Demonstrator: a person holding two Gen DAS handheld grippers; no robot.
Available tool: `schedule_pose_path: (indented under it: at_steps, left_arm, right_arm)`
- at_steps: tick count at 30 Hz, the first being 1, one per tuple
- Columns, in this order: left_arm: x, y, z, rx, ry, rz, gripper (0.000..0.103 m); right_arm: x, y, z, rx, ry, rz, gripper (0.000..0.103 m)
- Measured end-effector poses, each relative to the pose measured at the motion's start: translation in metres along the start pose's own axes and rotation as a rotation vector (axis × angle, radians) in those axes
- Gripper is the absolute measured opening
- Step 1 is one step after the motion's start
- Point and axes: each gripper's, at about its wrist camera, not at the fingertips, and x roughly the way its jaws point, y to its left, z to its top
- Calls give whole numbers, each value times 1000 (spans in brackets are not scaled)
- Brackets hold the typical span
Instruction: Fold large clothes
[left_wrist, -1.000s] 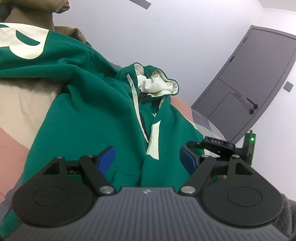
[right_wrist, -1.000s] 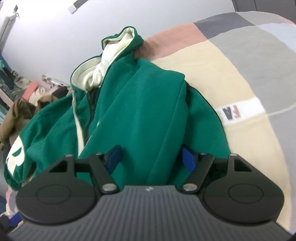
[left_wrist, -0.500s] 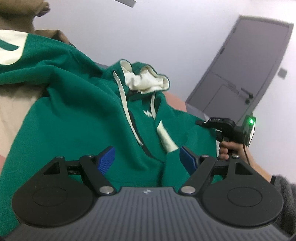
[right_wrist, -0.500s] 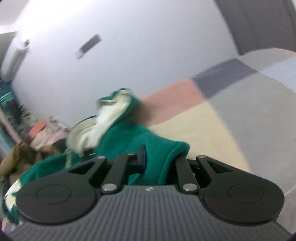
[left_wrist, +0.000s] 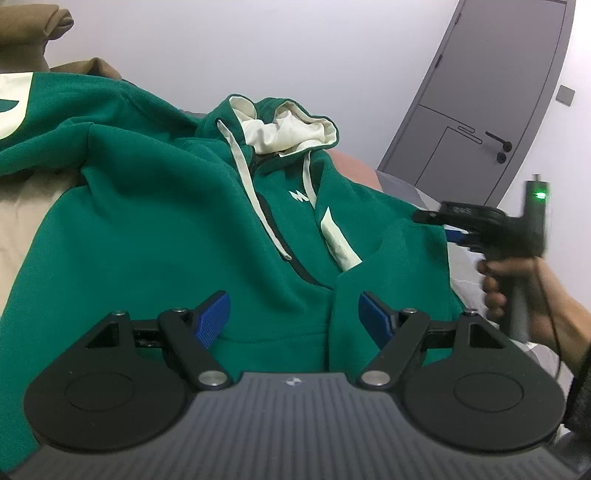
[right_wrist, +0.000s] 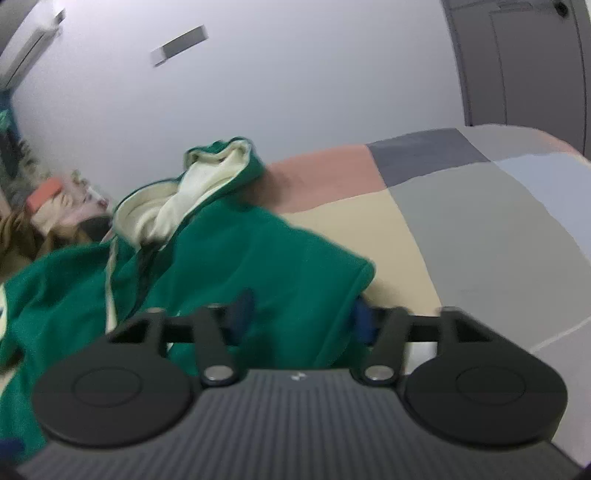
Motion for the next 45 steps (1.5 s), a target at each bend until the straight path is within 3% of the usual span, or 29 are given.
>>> schedule_pose_path:
  at_steps: [4, 12, 15, 20, 24, 30, 35, 39, 41, 45]
  left_arm:
    - [-3, -1, 1, 9, -5, 19, 80]
    - [-22, 14, 9, -69, -62, 99, 80]
    - [-30, 31, 15, -143, -107, 157, 80]
    - [-38, 69, 24, -284, -164, 263, 80]
    - [-45, 97, 31, -356, -209, 369, 80]
    - [-54, 167, 43, -585, -266, 456, 80]
    - [-69, 234, 47, -772, -323, 471, 80]
    - [-82, 294, 34, -1020, -430, 316, 80]
    - [-87, 315, 30, -1078, -469, 275, 80]
    - [-89, 346, 29, -1109, -503, 291, 80]
  right_arm:
    - [-32, 28, -6, -115, 16, -9, 62]
    - [-80, 88, -39, -188, 18, 158, 61]
    - [-77, 104, -65, -228, 105, 194, 60]
    - [-47, 118, -100, -298, 269, 176, 60]
    - [-39, 119, -103, -289, 272, 182, 62]
    - [-45, 114, -104, -267, 272, 198, 62]
    - [-44, 114, -106, -272, 267, 201, 62]
    - [-44, 114, -106, -270, 266, 201, 62]
    - [-44, 115, -106, -270, 266, 200, 62]
    - [-41, 116, -105, -266, 265, 198, 62]
